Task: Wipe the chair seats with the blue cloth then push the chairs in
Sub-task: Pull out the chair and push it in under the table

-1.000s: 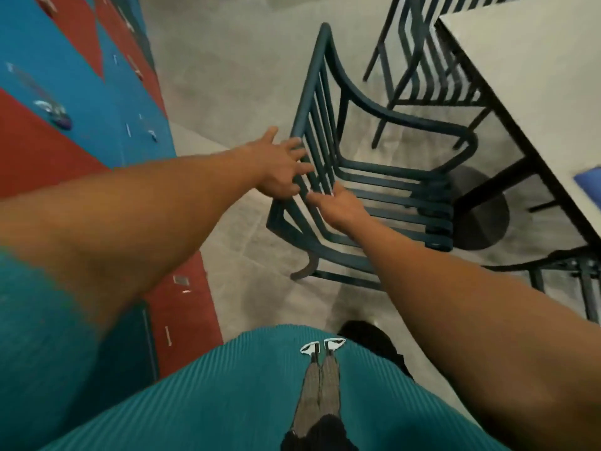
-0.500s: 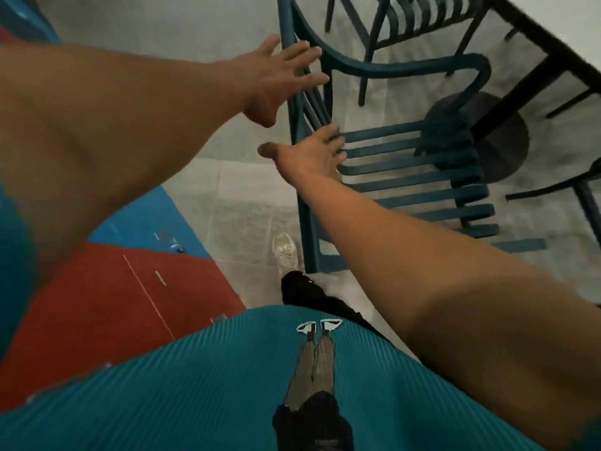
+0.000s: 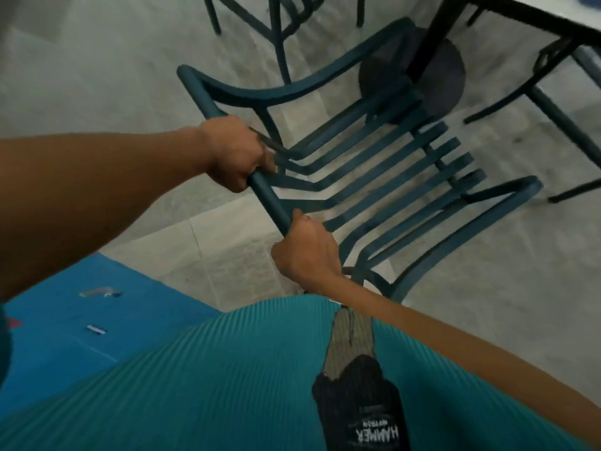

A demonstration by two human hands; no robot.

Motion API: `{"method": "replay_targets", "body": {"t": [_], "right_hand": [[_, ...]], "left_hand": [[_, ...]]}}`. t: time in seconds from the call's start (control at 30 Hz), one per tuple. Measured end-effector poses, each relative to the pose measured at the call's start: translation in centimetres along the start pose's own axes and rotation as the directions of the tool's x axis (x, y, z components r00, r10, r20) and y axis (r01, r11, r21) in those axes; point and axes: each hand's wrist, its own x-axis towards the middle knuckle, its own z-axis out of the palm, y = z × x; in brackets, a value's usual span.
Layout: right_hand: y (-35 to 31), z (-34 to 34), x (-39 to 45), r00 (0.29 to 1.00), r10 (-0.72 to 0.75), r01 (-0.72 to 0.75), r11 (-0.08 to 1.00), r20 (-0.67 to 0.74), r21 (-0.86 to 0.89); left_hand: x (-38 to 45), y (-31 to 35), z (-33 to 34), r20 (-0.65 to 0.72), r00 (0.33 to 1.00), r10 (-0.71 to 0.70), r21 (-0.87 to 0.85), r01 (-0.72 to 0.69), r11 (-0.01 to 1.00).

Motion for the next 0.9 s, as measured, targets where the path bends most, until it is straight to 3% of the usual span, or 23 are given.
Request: {"method": "replay_targets", "body": {"t": [0.2,0.37,0.57,0.9], "right_hand": [[-0.5,0.0,0.4,1.0,0.026,-0.026,0.999,0.015,-0.037],[-1.0,-0.2,0.4,0.997,0.083,-0.082,0.994,0.012,-0.071],[-1.0,0.3,-1.2,0.993,0.117,-0.118,0.976,-0.017,-0.184],[0.0,2.4,-3.0,0.985,0.164,-0.172,0.913,-0.053,-0.37]], "left_hand": [[0.4,-0.3,-0.2,0.011,0.998,0.058,0.071,-0.058,0.996],[0.3,-0.3,0.1,-0.083,0.993,0.085,0.09,-0.077,0.993],[-1.1,0.7,2.2,-0.197,0.974,0.109,0.003,-0.11,0.994],[-4.9,3.8,5.9,-0.252,0.965,0.07,-0.212,-0.126,0.969]]}}
